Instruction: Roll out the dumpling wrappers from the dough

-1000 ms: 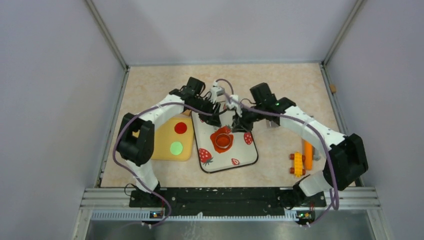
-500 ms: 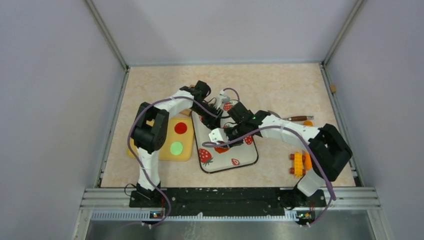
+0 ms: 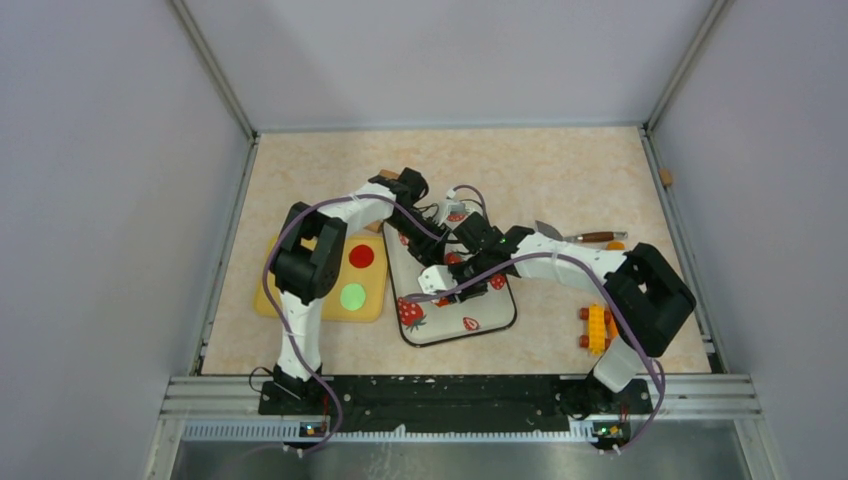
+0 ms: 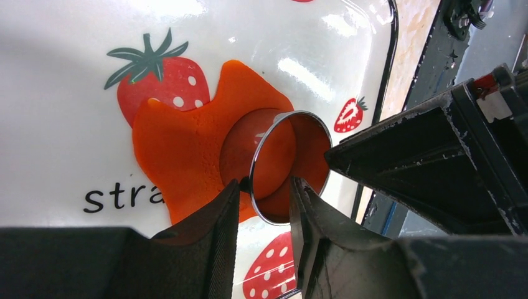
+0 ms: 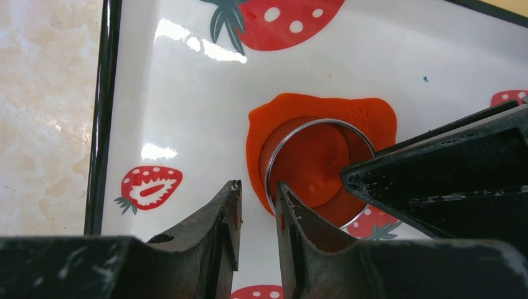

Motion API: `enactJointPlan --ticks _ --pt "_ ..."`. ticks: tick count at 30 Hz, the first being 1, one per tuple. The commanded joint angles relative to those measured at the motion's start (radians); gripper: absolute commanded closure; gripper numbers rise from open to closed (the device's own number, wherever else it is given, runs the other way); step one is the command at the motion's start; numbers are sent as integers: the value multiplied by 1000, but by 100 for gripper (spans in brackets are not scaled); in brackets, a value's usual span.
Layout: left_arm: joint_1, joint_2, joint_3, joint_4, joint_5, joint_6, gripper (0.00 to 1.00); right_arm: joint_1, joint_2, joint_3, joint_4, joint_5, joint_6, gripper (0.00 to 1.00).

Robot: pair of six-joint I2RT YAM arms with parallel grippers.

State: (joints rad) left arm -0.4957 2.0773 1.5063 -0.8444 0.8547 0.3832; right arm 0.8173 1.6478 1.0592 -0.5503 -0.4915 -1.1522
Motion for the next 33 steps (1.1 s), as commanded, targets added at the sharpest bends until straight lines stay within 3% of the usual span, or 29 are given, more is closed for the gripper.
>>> enactJointPlan --ticks 1,22,29,33 --pt "-6 -2 25 21 2 -7 63 17 6 -16 46 -5 -15 74" --pt "-7 27 20 56 -37 -26 78 26 15 -64 121 29 50 90" --pt "-6 31 9 75 -48 -42 100 28 24 -87 147 17 87 100" --pt "-10 38 5 92 -61 -54 100 34 25 -104 179 16 157 100"
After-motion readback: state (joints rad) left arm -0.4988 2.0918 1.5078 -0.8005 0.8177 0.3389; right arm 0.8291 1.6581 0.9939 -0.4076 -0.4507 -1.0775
